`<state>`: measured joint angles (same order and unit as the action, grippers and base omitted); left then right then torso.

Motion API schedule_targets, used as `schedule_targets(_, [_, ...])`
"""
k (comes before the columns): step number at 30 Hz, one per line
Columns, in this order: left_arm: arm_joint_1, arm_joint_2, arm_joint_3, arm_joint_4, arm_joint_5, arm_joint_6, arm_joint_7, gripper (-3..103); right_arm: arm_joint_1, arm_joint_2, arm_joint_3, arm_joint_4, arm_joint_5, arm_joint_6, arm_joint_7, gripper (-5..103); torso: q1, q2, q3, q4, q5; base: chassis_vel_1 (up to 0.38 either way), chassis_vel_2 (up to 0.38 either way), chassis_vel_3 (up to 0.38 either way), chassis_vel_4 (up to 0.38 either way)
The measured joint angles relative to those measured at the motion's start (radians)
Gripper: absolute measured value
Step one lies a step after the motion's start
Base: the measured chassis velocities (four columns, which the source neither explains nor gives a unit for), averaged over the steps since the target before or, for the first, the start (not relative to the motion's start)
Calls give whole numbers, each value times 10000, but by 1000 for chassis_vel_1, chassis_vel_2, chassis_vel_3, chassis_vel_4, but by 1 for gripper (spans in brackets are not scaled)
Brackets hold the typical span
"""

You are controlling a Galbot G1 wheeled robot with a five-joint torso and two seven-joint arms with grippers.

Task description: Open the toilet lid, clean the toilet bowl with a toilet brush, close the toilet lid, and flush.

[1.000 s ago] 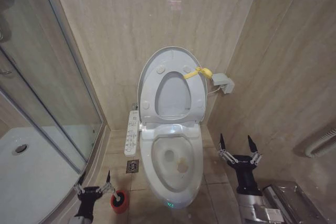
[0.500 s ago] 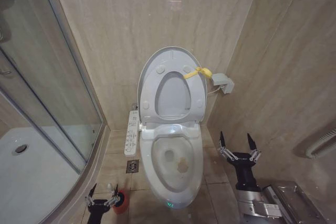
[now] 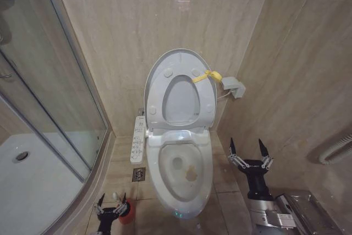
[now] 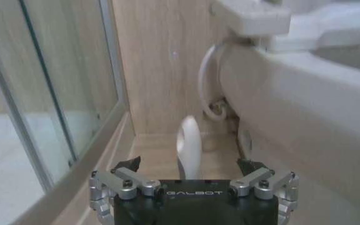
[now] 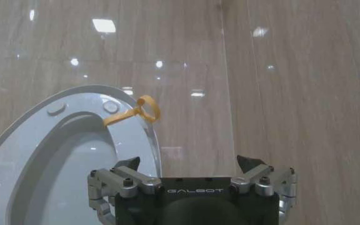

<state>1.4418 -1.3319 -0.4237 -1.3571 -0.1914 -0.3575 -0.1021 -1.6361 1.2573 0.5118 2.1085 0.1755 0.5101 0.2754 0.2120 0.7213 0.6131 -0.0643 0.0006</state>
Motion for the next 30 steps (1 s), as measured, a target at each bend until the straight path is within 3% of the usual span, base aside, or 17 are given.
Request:
schedule_targets(5, [-446,-242,-34,675,225,-75,56,100,-23,-110,14,-13,87,11,-13,100,0,0,0,0,-1,0,0,0,0])
schedule_targets(16, [-506,-223,-89,684,247,-71,143,101,67,-193,18,-26,167,33,-23,100,0,0,0,1,0,0,0,0,0])
schedule_targets(17, [-491,-216,-88,683,231,-68,175,76,95,-192,13,-29,168,23,-27,100,0,0,0,1,-1,0,0,0,0])
schedule_targets(23, [-446,-173,-66,668,102,-23,262,76,159,-185,10,-64,167,-6,-47,100,0,0,0,1,-1,0,0,0,0])
schedule_targets(24, [-435,-162,-61,655,85,-16,274,49,171,-179,10,-69,167,-10,-52,100,0,0,0,1,-1,0,0,0,0])
schedule_targets(30, [-385,-102,-35,585,-7,2,329,49,203,-140,25,-78,162,-41,-59,100,0,0,0,0,-1,0,0,0,0])
